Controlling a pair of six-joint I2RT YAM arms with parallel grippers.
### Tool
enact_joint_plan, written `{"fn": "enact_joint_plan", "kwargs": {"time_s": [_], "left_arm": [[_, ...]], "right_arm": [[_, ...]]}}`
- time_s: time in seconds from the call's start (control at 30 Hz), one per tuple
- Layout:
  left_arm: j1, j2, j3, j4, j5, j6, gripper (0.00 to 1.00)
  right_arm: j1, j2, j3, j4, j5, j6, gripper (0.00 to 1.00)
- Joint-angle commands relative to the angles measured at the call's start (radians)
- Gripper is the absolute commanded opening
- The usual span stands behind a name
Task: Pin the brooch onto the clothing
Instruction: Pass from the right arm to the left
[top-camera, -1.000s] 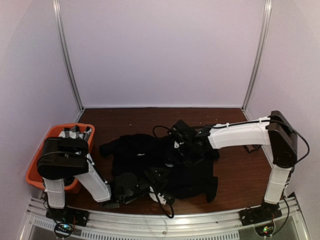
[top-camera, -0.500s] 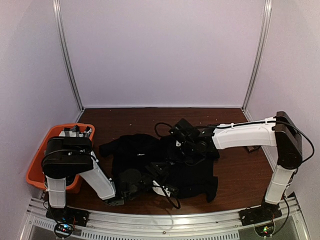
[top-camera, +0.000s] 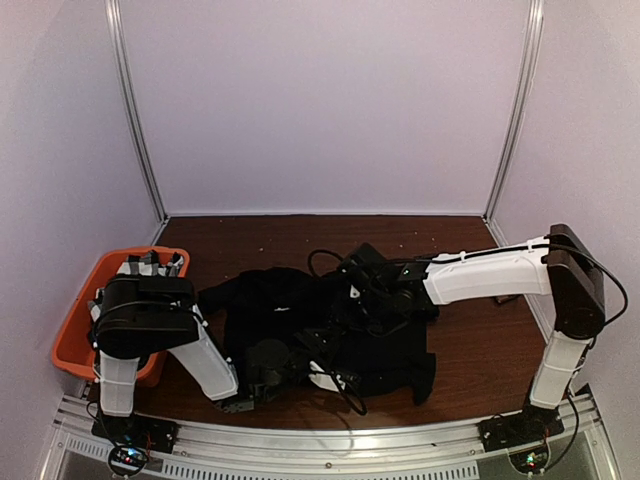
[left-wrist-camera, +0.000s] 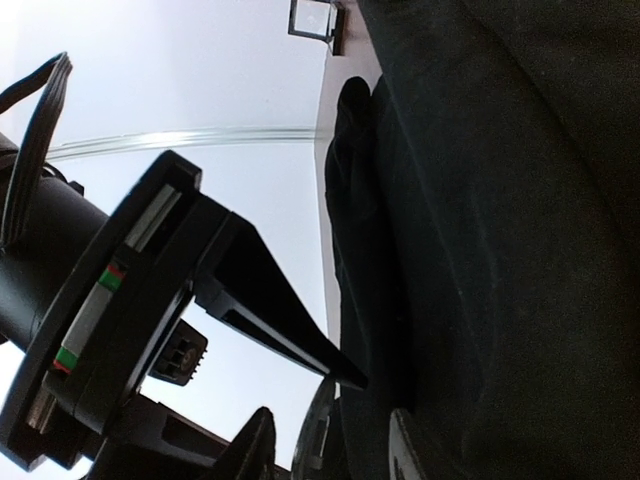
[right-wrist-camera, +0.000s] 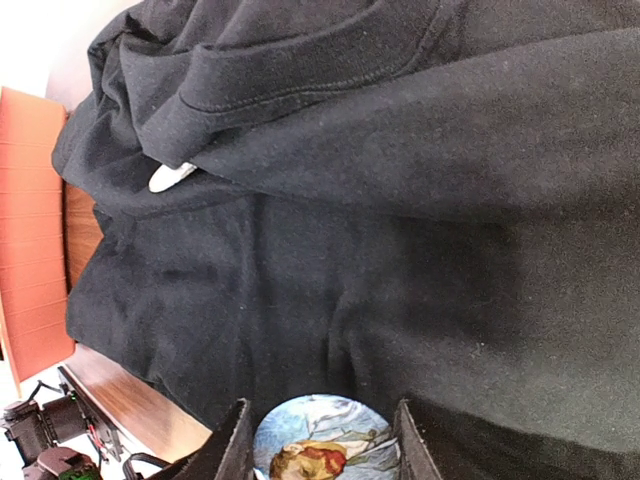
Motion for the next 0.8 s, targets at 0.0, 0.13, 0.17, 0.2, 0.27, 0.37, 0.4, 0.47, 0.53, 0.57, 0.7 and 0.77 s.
{"fn": "enact_joint_plan", "kwargs": {"time_s": [0.0,0.13,0.17,0.2,0.27,0.37,0.4,0.47,0.53,0.57,0.7,0.77], "left_arm": [[0.007,0.023,0.044,0.379,-0.063,0.016,0.39],[0.007,0.045,0.071,0.379,-0.088,0.031,0.34],[0.007,0.047,0.074,0.379,-0.094,0.032,0.34],[0.007,0.048,0.077,0.379,-0.101,0.033,0.33],[0.007,0.053,0.078,0.38,-0.111,0.035,0.3],[0.007,0.059,0.078,0.379,-0.124,0.043,0.24],[0.007,0.06,0.078,0.38,-0.132,0.045,0.2],[0.007,0.062,0.081,0.379,-0.143,0.046,0.16],[0.007,0.063,0.083,0.379,-0.149,0.044,0.15],[0.007,0.064,0.084,0.38,-0.153,0.042,0.14],[0.008,0.067,0.086,0.379,-0.159,0.036,0.08],[0.007,0.07,0.086,0.379,-0.158,0.034,0.05]], "right_arm": [[0.019,-0.005,-0.009,-0.008,-0.029,0.01,0.43],[0.022,-0.007,-0.01,-0.017,-0.021,0.01,0.43],[0.022,-0.008,-0.01,-0.022,-0.018,0.01,0.43],[0.022,-0.01,-0.013,-0.023,-0.015,0.01,0.43],[0.025,-0.011,-0.016,-0.025,-0.011,0.01,0.43],[0.027,-0.011,-0.022,-0.026,-0.005,0.01,0.43],[0.027,-0.011,-0.025,-0.026,-0.004,0.011,0.43],[0.028,-0.008,-0.029,-0.025,-0.003,0.011,0.43],[0.031,-0.005,-0.032,-0.026,0.001,0.011,0.43],[0.032,-0.005,-0.034,-0.025,0.004,0.011,0.43],[0.035,-0.002,-0.036,-0.024,0.007,0.011,0.43],[0.035,-0.002,-0.036,-0.028,0.015,0.01,0.43]]}}
